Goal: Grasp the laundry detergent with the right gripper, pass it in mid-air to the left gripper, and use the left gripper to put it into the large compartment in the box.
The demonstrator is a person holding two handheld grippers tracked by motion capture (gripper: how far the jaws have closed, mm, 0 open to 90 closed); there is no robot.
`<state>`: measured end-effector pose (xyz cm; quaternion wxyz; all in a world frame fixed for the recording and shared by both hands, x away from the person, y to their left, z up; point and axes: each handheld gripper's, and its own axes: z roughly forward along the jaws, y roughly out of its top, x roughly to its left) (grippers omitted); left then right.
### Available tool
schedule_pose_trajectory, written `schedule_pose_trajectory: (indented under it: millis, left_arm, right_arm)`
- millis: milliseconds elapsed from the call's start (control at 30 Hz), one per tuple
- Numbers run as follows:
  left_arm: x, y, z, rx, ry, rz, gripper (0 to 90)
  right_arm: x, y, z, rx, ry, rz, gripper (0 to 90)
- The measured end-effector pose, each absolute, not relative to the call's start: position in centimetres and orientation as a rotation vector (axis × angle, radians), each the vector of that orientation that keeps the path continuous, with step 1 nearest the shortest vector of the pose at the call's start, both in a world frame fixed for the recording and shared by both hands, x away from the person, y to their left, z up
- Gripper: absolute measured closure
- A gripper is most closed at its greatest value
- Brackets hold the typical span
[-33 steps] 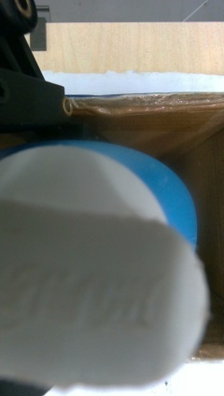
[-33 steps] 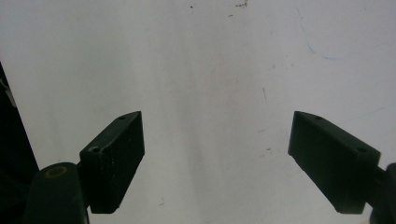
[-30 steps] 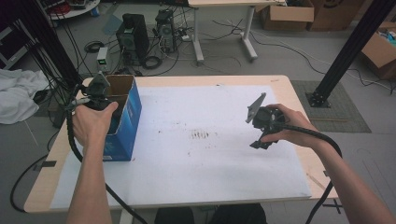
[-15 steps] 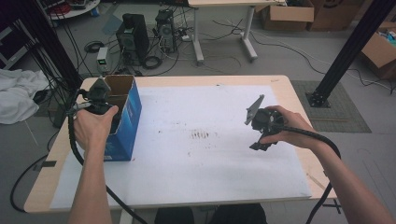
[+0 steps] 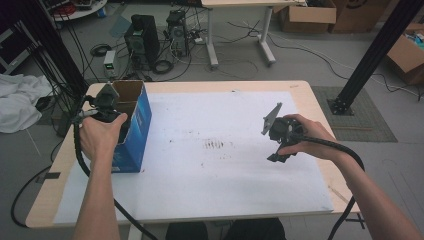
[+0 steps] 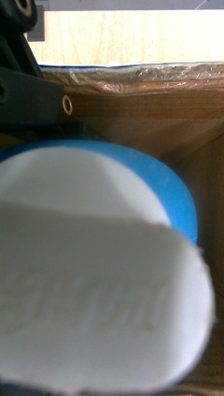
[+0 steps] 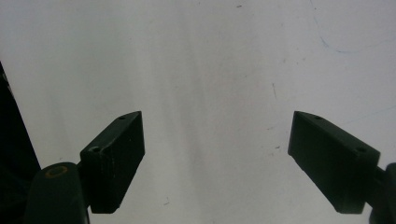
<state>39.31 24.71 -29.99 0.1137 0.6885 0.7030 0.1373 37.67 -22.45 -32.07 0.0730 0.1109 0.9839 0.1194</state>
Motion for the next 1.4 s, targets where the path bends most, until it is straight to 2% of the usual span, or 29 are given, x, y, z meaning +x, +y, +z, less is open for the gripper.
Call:
schedule_pose_trajectory:
  millis: [700, 867, 1000, 1400]
  left_arm:
    - [39.2, 24.5, -29.8, 2.023, 2.056, 0.407, 38.3]
    - [39.2, 24.4, -29.1, 2.017, 2.048, 0.429, 34.7]
    - [39.1, 24.3, -28.2, 2.008, 2.039, 0.449, 36.1]
    - [38.9, 24.2, -27.6, 1.996, 2.039, 0.450, 32.0]
  right_arm:
    - [37.7, -22.5, -32.2, 0.335, 2.954, 0.354, 18.6]
    - [37.7, -22.5, -32.3, 0.342, 2.953, 0.354, 18.6]
    - [37.7, -22.4, -32.4, 0.337, 2.955, 0.347, 18.6]
    - [37.6, -22.4, -32.1, 0.336, 2.952, 0.346, 18.6]
